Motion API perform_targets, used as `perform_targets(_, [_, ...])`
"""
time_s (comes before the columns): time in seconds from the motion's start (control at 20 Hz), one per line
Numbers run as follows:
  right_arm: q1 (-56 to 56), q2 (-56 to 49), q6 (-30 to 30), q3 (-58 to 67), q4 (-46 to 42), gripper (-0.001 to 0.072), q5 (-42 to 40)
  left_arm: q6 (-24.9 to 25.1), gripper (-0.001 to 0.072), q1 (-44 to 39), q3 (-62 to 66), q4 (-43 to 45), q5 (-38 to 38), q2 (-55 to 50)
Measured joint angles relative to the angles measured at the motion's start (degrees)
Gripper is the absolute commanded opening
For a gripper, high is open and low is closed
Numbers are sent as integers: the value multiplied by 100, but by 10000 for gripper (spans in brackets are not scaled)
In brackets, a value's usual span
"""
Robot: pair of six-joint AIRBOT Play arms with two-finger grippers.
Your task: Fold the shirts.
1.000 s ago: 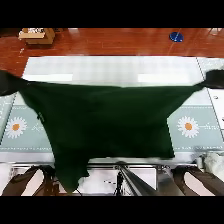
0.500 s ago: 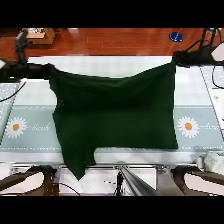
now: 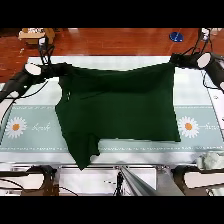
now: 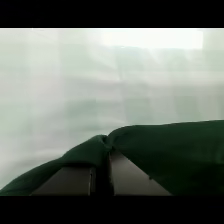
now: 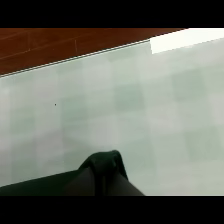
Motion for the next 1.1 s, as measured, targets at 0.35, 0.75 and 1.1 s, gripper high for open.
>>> perform_targets(0.35, [-7, -496, 332, 0, 105, 37, -92, -356, 33, -210, 0, -450, 813, -529])
perform_targets(0.75, [-7, -109, 306, -2, -103, 36, 992, -662, 33, 518, 0, -549, -715, -140])
perform_targets(1.1, [103, -522, 273, -9, -190, 37, 2070, -962, 34, 922, 0, -549, -2649, -372])
